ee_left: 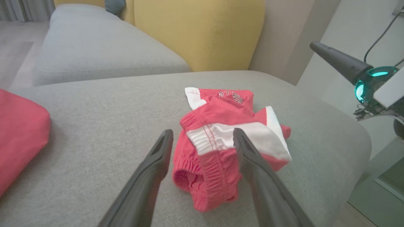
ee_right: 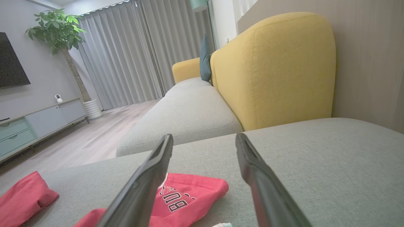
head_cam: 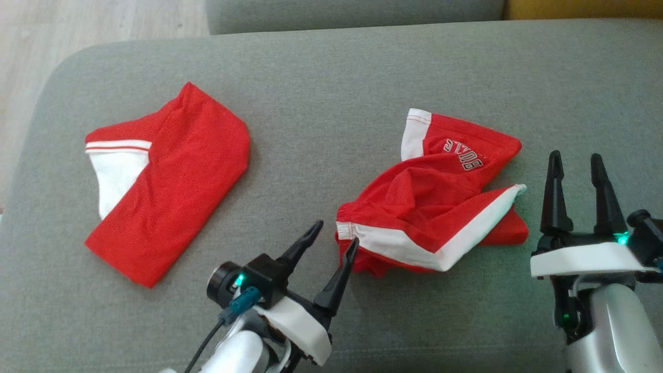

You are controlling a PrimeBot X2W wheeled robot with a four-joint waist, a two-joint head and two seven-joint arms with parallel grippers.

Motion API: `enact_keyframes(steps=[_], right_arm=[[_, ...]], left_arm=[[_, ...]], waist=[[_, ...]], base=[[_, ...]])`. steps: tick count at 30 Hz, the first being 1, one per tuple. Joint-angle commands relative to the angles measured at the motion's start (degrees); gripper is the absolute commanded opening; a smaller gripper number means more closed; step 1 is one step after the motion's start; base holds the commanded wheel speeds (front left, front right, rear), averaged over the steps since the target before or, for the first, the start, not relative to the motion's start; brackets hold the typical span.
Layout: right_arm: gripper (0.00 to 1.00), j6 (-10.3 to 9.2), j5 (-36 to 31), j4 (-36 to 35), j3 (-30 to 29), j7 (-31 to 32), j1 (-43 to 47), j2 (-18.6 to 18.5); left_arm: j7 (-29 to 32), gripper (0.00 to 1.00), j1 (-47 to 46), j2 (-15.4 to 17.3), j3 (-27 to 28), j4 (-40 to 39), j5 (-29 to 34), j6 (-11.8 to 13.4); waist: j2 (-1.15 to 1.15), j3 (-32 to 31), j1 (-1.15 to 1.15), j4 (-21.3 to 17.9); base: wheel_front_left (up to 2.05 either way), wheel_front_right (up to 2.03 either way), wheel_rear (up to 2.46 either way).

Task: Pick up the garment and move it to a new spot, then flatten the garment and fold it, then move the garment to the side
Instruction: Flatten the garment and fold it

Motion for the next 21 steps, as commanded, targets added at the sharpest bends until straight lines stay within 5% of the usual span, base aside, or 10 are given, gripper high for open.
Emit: enact_keyframes(steps=[1,17,18,19,20,21], right_arm=[[1.0,0.21,-0.1,-1.9,1.5,-0.5,-1.3,-0.2],[1.0,0.21,-0.1,-2.0,1.3,-0.5,-1.5,-0.2],[1.0,0.21,-0.1,-2.0,1.3,-0.5,-1.6,-0.2],[1.0,0.21,-0.1,-2.1,1.2,-0.5,-1.6,-0.2],[1.0,0.21,-0.1,-2.1,1.1,-0.5,-1.7,-0.2],[1.0,0.21,0.0,-2.1,1.0,-0.5,-1.7,-0.2]], left_arm=[[0.5,1.0,-2.6,-0.2,1.4,-0.9,-0.6,-0.5],[1.8,0.94,-4.1,-0.9,0.5,1.5,-3.5,-1.9],[2.1,0.82,-4.1,-0.9,0.4,1.5,-3.7,-2.1],[2.4,0.27,-4.2,-0.9,0.2,1.6,-3.9,-2.3],[2.7,0.0,-4.3,-0.9,0.1,1.6,-4.1,-2.5],[2.9,0.0,-4.4,-0.9,0.0,1.5,-4.3,-2.7]], waist=[[0.0,0.2,0.0,-0.4],[0.0,1.2,0.0,-2.5],[0.0,1.3,0.0,-2.5],[0.0,1.3,0.0,-2.5],[0.0,1.4,0.0,-2.5],[0.0,1.5,0.0,-2.5]], base=[[0.0,0.0,0.0],[0.0,0.0,0.0],[0.0,0.0,0.0],[0.0,0.0,0.0],[0.0,0.0,0.0],[0.0,0.0,0.0]])
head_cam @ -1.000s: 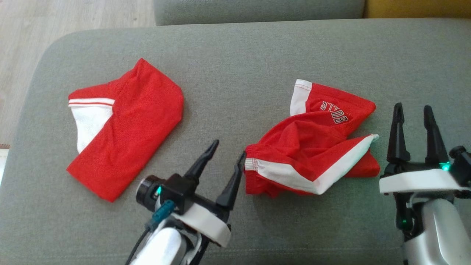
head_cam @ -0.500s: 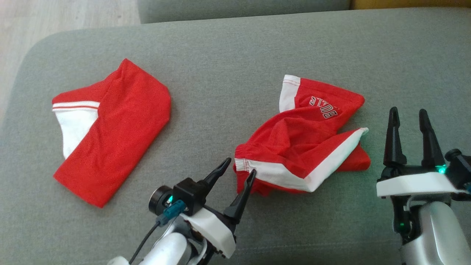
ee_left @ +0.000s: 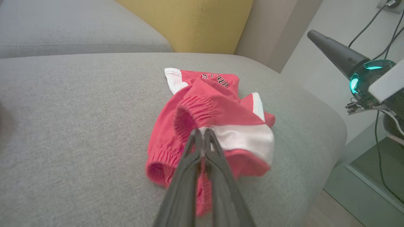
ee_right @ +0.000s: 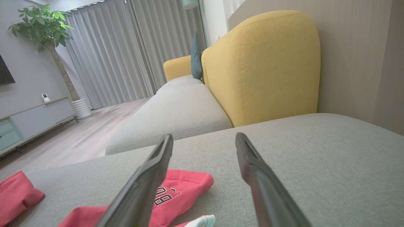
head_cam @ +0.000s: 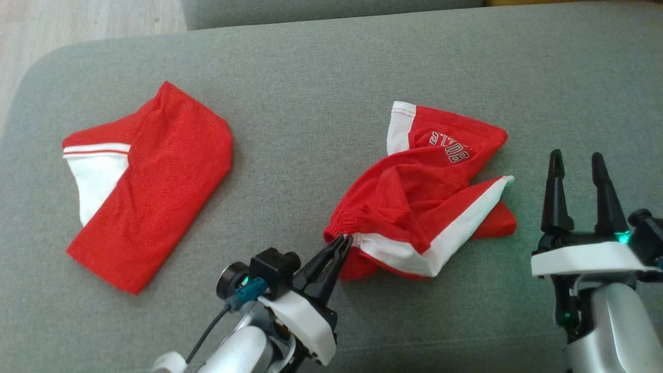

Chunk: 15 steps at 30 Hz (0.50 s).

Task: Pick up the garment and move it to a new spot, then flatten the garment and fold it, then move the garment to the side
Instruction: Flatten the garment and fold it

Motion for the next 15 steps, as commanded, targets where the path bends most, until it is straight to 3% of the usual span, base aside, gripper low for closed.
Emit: enact_keyframes(steps=[1,15], right_arm=[[1.0,0.21,-0.1,-2.0,0.9,-0.5,-1.7,-0.2],[1.0,0.21,-0.9,0.8,-0.5,-0.5,-0.3,-0.2]], left_arm=[[0.0,0.0,-2.8,-0.3,1.5,-1.8,-0.3,-0.3],[-2.6,0.0,-4.0,0.4,3.7,-4.2,0.4,2.3]], waist=[[0.0,0.1,0.0,0.0],[0.0,-0.2,0.0,0.0]], base=[[0.0,0.0,0.0],[0.0,0.0,0.0]])
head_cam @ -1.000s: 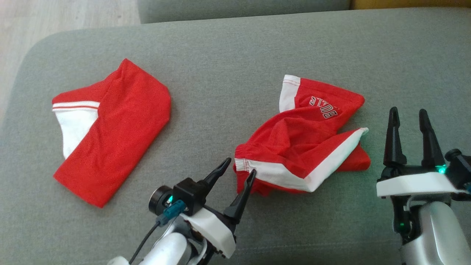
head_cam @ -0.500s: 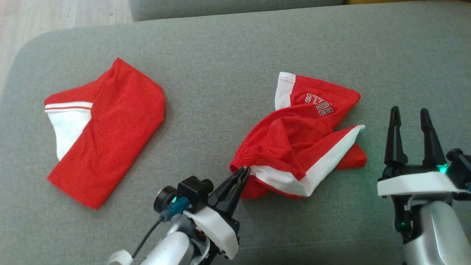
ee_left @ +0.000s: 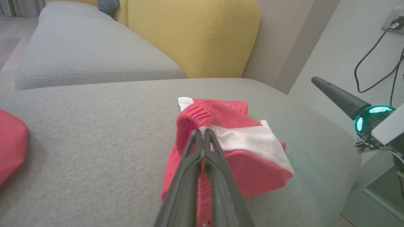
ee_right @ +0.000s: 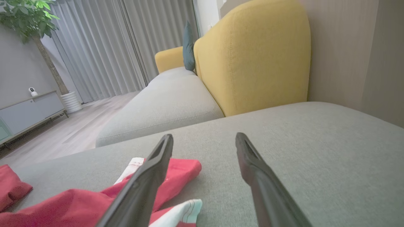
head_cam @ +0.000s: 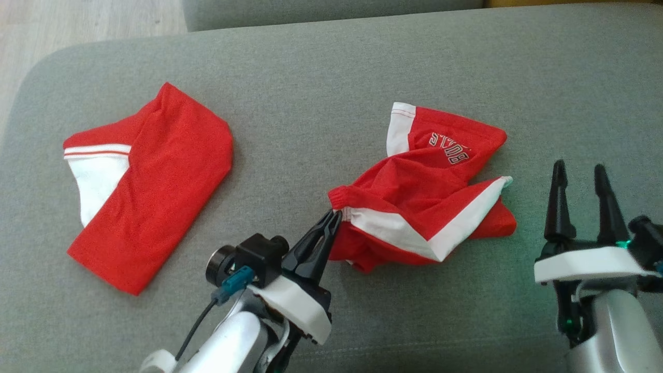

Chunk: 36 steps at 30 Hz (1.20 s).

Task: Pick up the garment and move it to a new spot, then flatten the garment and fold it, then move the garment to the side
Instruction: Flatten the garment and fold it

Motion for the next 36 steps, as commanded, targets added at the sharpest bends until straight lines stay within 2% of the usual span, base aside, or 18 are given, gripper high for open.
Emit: enact_keyframes(steps=[1,11,22,24,36], right_arm=[[1.0,0.22,-0.4,-0.6,1.1,-0.5,-0.1,-0.2],[1.0,0.22,1.5,6.2,2.0,2.4,-1.0,-0.2],[1.0,0.22,7.0,18.2,3.5,7.5,-10.4,-0.2],[1.0,0.22,8.3,22.0,3.6,9.0,-13.5,-0.2],[1.0,0.22,8.0,30.1,3.2,9.2,-18.4,-0.2]], left_arm=[[-0.7,0.0,-2.6,0.4,2.3,-2.3,0.6,0.7],[-1.8,0.0,-2.5,1.0,3.6,-3.8,1.5,2.0],[-2.0,0.0,-3.0,0.9,2.9,-3.9,2.0,1.8],[-2.0,0.0,-3.2,0.9,2.7,-3.8,2.1,1.7],[-2.1,0.0,-3.7,0.6,2.0,-3.4,2.4,1.6]], waist=[[0.0,-0.2,0.0,0.0],[0.0,0.0,0.0,0.0],[0.0,1.7,0.0,1.8],[0.0,2.2,0.0,2.4],[0.0,2.9,0.0,3.1]], base=[[0.0,0.0,0.0],[0.0,0.0,0.0],[0.0,0.0,0.0],[0.0,0.0,0.0],[0.0,0.0,0.0]])
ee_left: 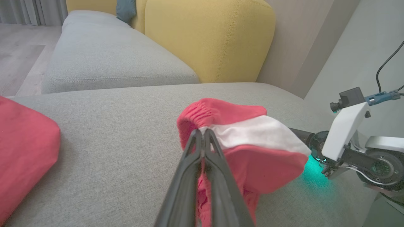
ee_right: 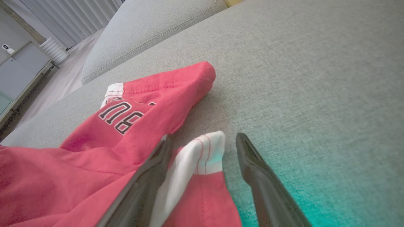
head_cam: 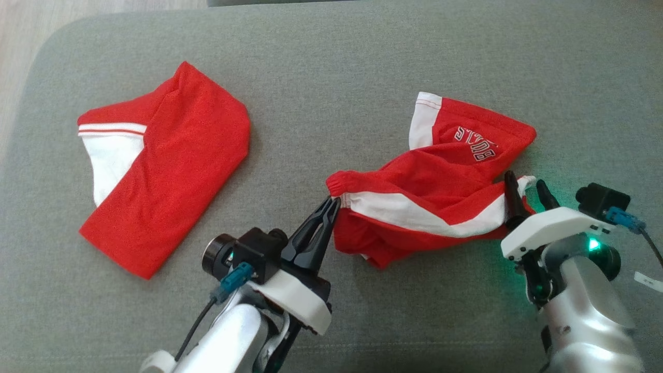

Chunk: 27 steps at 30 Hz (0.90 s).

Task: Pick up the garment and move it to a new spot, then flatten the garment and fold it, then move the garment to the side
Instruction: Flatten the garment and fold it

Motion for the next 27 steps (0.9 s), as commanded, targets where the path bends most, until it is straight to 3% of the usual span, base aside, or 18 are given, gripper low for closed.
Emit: enact_keyframes(steps=[1,3,4,5,6,12,17,27], right_arm=[[1.0,0.21,-0.2,-1.1,1.2,-0.7,-2.2,-0.2],[0.95,0.21,-0.1,-0.1,1.4,-0.9,-2.6,-0.2],[0.67,0.21,0.0,0.4,1.4,-1.1,-2.8,-0.2],[0.25,0.21,0.1,0.8,1.5,-1.2,-3.0,-0.2],[0.0,0.21,0.2,1.2,1.6,-1.4,-3.1,-0.2],[0.0,0.21,0.7,0.6,1.8,-5.2,-3.5,-0.2],[0.0,0.21,1.0,-4.2,2.3,-8.1,-2.9,-0.2],[0.0,0.21,-2.2,-28.6,3.4,-9.7,-3.6,-0.2]], left_arm=[[-0.6,0.0,-2.6,0.2,1.8,-1.7,0.3,-0.2],[-0.6,0.0,-2.6,0.2,1.8,-1.6,0.3,-0.2],[-0.6,0.0,-2.6,0.2,1.8,-1.5,0.3,-0.1],[-0.7,0.0,-2.6,0.2,1.9,-1.5,0.3,-0.1],[-0.7,0.0,-2.6,0.2,1.9,-1.4,0.2,-0.1],[-0.7,0.0,-2.6,0.4,2.5,-1.3,0.4,0.1],[-0.7,0.0,-2.9,0.8,3.8,-2.3,0.7,0.6],[-0.7,0.0,-10.2,3.4,7.6,-9.3,3.1,0.8]], waist=[[0.0,0.0,0.0,0.0],[0.0,0.0,0.0,0.0],[0.0,-0.1,0.0,0.0],[0.0,-0.1,0.0,0.0],[0.0,-0.1,0.0,0.0],[0.0,-0.6,0.0,-0.5],[0.0,-1.9,0.0,-1.2],[0.0,-6.5,0.0,-3.5]], base=[[0.0,0.0,0.0],[0.0,0.0,0.0],[0.0,0.0,0.0],[0.0,0.0,0.0],[0.0,0.0,0.0],[0.0,0.0,0.0],[0.0,0.0,0.0],[0.0,0.0,0.0]])
